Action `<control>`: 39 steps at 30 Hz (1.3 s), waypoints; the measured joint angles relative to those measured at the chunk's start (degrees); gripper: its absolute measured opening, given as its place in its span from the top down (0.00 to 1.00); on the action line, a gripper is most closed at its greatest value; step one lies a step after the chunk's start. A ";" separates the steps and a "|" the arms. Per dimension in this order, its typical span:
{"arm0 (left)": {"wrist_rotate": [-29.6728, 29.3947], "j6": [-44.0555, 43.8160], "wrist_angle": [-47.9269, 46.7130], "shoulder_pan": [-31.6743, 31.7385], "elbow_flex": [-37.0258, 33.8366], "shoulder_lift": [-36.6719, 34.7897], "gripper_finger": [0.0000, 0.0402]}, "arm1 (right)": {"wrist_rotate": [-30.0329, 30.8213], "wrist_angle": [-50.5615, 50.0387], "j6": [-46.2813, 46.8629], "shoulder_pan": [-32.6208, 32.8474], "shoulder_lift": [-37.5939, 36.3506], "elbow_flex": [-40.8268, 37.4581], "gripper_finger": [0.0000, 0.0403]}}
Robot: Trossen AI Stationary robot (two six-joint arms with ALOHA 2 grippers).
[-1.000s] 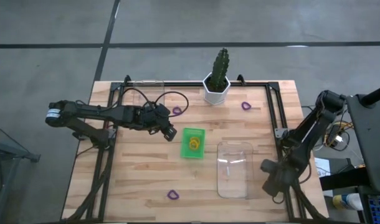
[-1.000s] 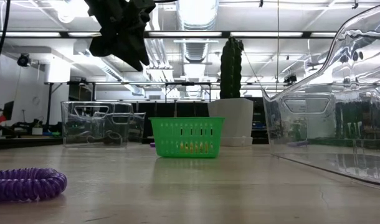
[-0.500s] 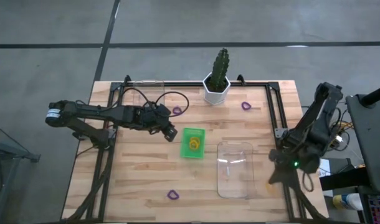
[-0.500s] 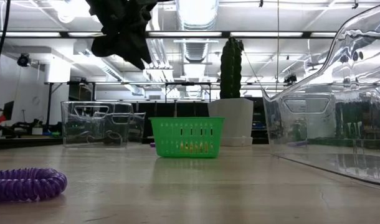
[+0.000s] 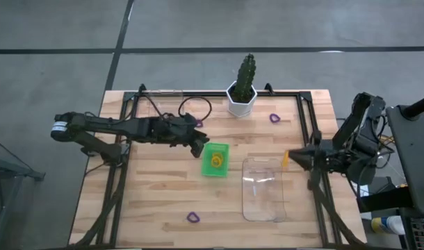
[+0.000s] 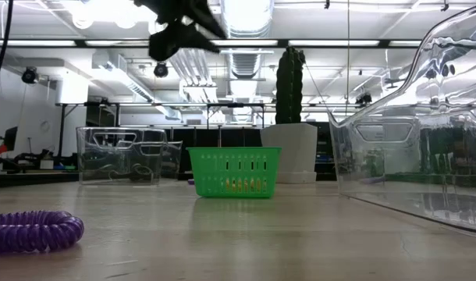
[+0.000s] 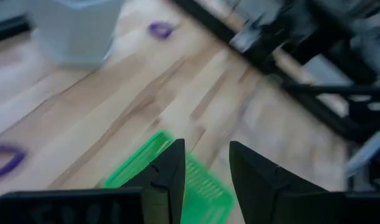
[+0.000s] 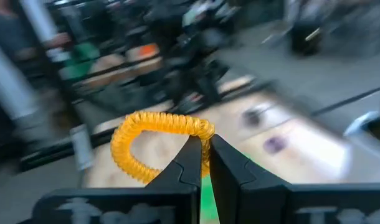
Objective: Sort spring keychains
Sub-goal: Put the orange spring keychain into the green bin
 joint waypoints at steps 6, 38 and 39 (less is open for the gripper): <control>4.80 3.87 10.44 -0.05 0.00 0.00 0.71 | 9.28 -0.01 -4.53 -3.50 5.36 2.36 0.97; -0.72 32.83 31.90 -4.66 2.91 8.00 0.71 | 7.63 -0.32 -25.52 -31.25 39.96 24.92 0.97; -0.76 32.99 31.88 -4.63 2.91 8.00 0.71 | 7.62 -0.45 -25.85 -31.49 40.32 25.24 0.97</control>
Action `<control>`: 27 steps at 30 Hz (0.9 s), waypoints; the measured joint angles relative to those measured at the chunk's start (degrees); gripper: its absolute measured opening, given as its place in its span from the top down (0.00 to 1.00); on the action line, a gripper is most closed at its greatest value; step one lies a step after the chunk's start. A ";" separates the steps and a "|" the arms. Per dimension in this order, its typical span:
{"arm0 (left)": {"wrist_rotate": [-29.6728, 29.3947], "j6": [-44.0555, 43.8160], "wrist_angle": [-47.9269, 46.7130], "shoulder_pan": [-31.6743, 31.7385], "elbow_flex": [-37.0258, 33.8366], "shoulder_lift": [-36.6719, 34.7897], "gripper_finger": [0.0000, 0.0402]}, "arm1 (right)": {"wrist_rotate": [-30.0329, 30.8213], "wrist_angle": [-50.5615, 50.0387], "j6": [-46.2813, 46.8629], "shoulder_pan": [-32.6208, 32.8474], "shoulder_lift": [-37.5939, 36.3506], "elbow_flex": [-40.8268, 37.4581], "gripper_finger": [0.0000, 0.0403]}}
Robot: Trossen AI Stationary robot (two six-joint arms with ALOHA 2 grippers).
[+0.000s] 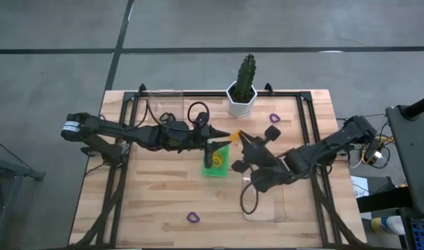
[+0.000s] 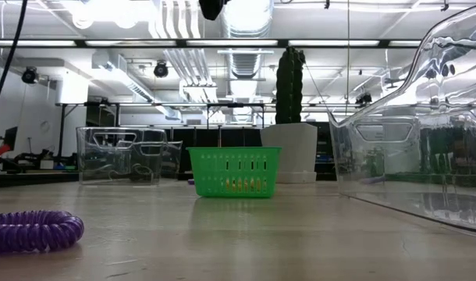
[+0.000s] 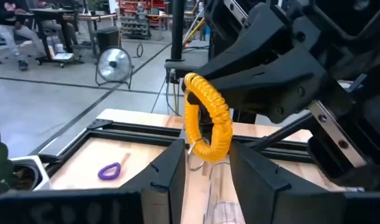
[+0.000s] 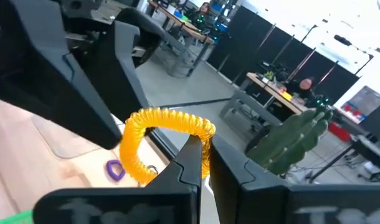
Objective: Sort spring keychains
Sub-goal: Put the orange spring keychain into the green bin
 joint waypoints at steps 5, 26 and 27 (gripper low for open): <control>-0.09 -0.01 0.02 -0.02 0.00 0.00 0.71 | -0.01 0.01 -1.57 -1.05 1.37 1.51 0.97; -5.71 -5.29 -1.84 0.33 -0.02 0.17 0.71 | -3.62 1.88 -2.25 -1.33 1.70 2.05 0.97; -6.19 -6.06 -2.24 0.33 -0.04 0.17 0.73 | -3.65 1.89 -2.23 -1.33 1.70 2.05 0.97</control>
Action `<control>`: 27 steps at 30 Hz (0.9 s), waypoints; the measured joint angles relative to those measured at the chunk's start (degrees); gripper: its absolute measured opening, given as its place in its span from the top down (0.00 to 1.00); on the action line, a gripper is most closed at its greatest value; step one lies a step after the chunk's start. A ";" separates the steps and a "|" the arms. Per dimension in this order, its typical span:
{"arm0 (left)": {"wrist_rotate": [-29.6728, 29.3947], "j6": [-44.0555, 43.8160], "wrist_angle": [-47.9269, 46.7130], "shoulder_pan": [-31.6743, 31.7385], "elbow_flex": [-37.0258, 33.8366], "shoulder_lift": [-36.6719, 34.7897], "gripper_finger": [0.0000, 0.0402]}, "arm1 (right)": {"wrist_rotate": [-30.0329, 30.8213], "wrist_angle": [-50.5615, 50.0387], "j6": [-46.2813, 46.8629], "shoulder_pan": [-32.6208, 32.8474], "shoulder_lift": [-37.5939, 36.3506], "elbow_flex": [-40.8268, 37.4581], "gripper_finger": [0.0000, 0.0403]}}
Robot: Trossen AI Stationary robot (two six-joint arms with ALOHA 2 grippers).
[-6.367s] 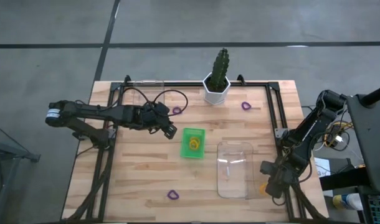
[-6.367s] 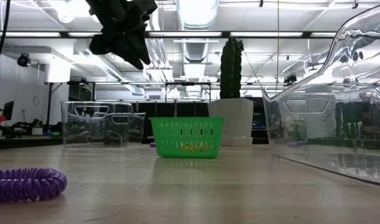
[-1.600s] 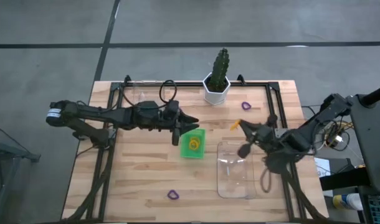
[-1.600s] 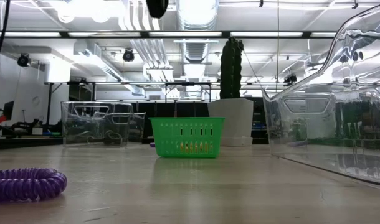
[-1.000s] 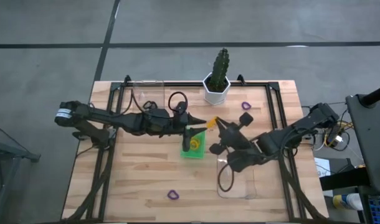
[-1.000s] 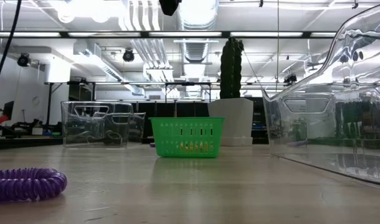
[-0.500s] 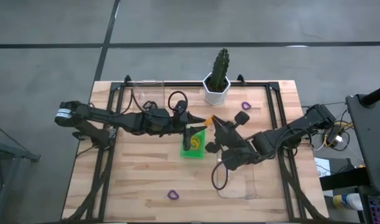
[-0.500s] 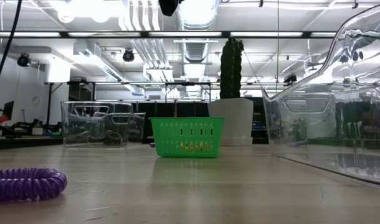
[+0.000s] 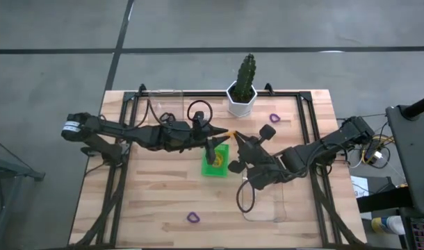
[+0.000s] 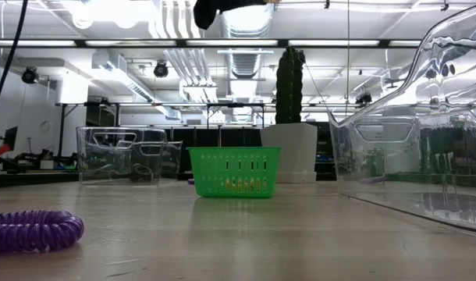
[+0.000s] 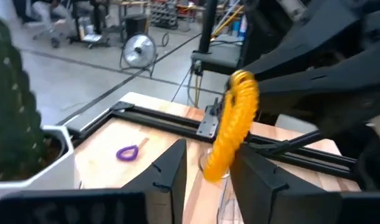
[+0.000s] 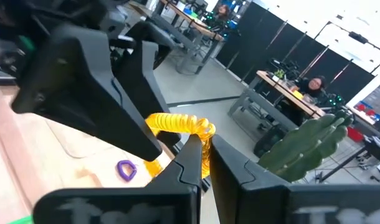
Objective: Sort spring keychains
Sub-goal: Put the orange spring keychain into the green bin
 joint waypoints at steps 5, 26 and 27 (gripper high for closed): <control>-0.40 -2.27 -1.86 0.09 0.00 0.04 0.90 | -0.66 0.01 0.00 0.00 0.00 -0.02 0.97; -0.40 -2.94 -2.33 0.15 0.00 0.07 0.96 | -0.83 -0.08 -0.17 0.00 0.02 -0.02 0.97; -0.40 -2.94 -2.45 0.17 0.00 0.07 0.96 | -0.85 -0.10 -0.17 0.00 0.02 -0.02 0.97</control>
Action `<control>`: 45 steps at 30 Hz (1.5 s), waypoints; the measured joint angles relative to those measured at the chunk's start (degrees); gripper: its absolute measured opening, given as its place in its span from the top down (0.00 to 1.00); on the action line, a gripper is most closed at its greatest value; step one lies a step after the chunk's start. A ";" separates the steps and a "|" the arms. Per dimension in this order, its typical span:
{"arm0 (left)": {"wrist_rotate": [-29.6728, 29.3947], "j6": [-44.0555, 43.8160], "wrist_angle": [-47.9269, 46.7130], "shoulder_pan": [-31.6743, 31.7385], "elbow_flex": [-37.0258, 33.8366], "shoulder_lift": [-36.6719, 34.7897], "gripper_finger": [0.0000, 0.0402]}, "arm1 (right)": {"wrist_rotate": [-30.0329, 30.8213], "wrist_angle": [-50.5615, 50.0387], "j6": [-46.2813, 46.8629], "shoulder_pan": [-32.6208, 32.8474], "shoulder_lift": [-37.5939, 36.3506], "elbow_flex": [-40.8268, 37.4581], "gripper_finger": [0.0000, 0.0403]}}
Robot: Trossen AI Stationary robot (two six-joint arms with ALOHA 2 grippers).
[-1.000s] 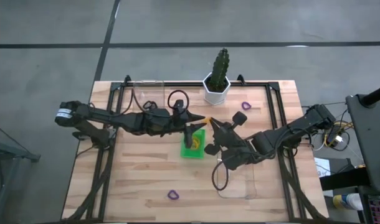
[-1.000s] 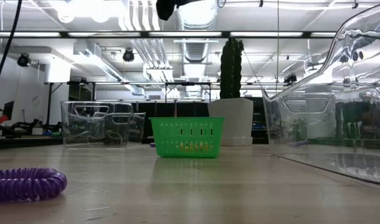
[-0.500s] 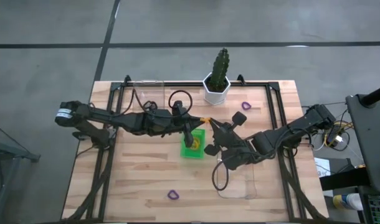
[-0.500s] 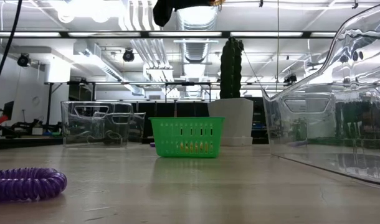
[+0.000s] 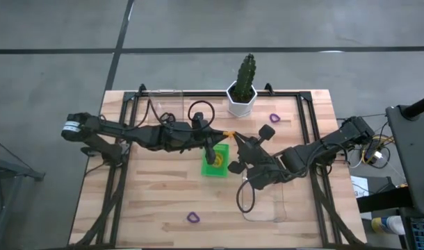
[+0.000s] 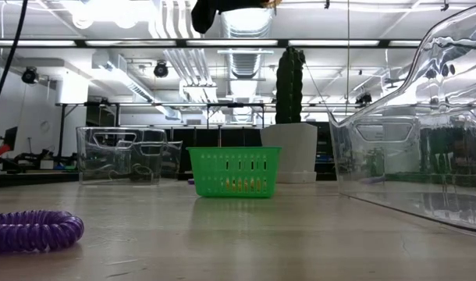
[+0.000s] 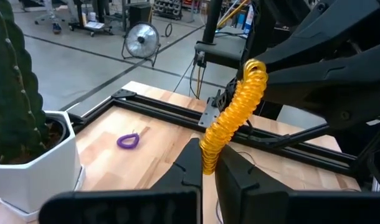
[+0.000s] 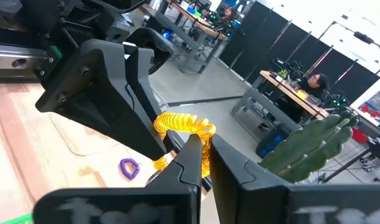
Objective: Sort spring keychains
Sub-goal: Put the orange spring keychain into the green bin
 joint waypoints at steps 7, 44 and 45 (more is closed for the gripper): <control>-2.23 0.00 -1.83 0.18 0.00 -0.41 0.96 | -0.95 -0.11 -1.80 0.02 -0.01 0.00 0.96; 9.74 -32.24 -29.78 0.90 -0.02 9.65 0.97 | -10.64 -36.37 29.59 0.02 -10.36 -0.17 0.62; 10.24 -33.35 -29.78 0.90 0.17 10.41 0.97 | -10.64 -36.39 29.49 0.02 -10.36 -0.22 0.63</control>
